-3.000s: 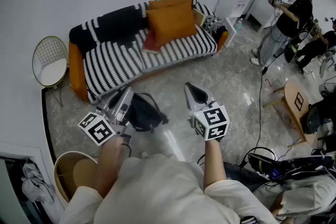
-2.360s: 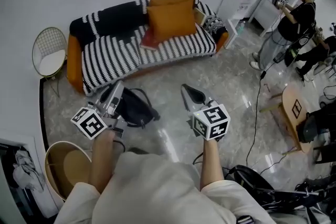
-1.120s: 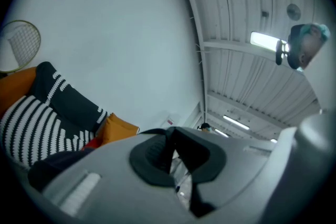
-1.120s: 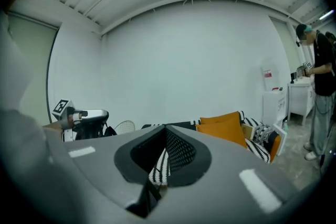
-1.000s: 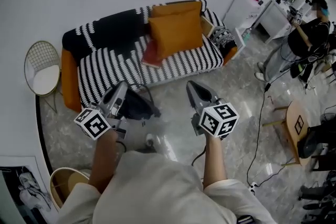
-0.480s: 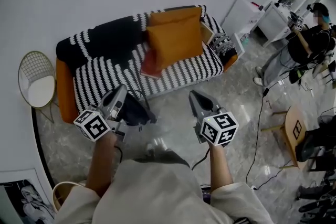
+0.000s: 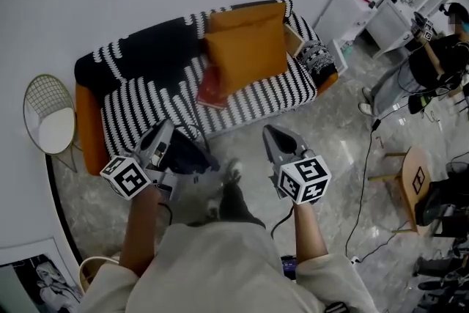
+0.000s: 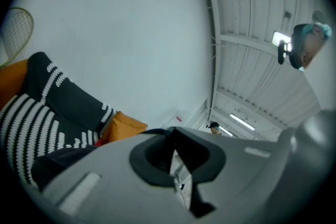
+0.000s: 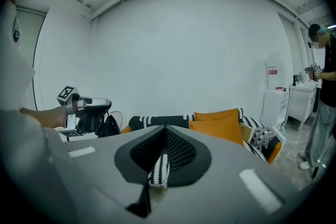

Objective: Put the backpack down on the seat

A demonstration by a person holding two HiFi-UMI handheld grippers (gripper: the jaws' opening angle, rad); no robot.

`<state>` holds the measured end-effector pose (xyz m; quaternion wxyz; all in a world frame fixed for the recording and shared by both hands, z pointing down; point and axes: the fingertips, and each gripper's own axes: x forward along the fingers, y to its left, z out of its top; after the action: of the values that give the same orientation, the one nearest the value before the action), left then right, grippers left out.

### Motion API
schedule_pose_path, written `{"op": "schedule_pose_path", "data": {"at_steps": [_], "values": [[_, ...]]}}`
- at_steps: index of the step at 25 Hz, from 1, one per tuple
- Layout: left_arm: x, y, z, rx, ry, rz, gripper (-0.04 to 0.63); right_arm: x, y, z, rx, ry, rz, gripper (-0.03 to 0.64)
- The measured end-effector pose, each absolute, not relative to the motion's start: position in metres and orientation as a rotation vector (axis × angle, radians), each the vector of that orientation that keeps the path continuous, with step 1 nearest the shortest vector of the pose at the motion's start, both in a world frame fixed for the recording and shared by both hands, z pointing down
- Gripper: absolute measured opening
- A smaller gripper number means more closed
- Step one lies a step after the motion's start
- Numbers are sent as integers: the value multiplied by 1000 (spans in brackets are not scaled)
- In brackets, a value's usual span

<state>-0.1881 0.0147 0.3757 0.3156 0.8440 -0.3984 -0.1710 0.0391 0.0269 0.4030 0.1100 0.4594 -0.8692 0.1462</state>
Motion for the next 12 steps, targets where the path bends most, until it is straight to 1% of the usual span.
{"op": "schedule_pose_path", "data": {"at_steps": [5,12], "values": [[-184,-20,386,2207,-1055,-434,2,49,-15,407,1368,-2539,412,5],[-156,-84,384,2190,-1080,-441,2,75,-84,412,1333,-2550,434,6]]}}
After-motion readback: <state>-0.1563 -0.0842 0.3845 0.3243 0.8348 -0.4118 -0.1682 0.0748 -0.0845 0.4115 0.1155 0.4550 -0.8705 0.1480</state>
